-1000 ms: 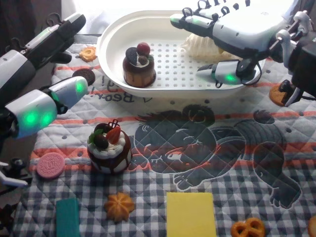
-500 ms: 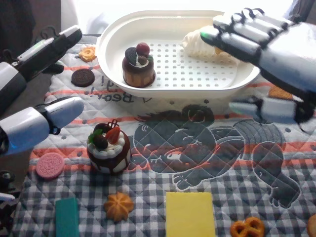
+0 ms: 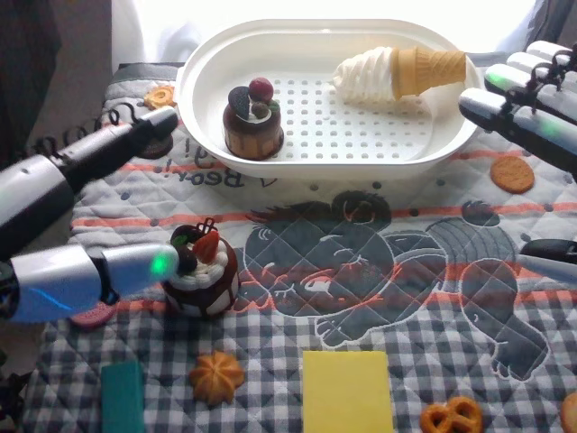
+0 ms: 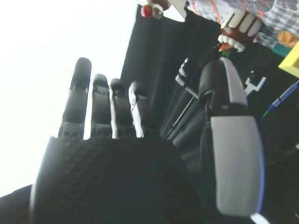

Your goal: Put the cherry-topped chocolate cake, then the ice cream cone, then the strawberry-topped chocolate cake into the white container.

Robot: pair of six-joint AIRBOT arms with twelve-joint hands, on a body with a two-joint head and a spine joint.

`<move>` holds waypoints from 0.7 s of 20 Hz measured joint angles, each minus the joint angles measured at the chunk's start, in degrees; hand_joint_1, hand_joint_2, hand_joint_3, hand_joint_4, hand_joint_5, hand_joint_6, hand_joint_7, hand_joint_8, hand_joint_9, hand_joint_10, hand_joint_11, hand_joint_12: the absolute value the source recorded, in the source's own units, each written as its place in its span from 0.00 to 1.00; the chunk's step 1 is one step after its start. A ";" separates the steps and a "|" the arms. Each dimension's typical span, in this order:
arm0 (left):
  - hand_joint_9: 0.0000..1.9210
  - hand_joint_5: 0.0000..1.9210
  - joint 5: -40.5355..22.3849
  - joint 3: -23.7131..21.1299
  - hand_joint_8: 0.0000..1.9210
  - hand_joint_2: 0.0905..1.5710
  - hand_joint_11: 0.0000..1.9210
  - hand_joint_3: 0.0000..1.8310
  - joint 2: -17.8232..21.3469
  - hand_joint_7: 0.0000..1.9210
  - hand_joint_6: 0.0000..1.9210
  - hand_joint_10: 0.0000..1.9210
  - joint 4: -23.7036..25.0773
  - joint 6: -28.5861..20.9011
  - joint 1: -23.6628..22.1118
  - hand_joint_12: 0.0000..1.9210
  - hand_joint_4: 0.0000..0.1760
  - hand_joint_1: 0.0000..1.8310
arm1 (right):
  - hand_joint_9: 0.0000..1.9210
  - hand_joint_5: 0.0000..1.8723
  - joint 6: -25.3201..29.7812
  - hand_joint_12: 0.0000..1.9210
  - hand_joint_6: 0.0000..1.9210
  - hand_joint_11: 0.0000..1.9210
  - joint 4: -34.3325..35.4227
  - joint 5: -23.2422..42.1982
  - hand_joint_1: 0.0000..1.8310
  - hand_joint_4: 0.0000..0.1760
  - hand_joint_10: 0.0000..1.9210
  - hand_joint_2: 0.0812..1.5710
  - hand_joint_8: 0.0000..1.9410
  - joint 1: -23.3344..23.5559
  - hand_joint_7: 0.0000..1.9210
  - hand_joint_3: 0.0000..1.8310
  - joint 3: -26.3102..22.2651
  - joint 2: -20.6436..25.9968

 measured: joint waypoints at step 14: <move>0.34 0.32 19.89 6.10 0.62 0.76 0.22 0.00 -7.45 0.36 0.59 0.80 3.69 -0.02 -6.93 0.96 0.00 0.71 | 0.01 0.00 1.14 0.30 0.00 0.00 2.80 4.22 0.40 0.00 0.02 0.75 0.00 -3.54 0.00 0.00 -0.72 0.61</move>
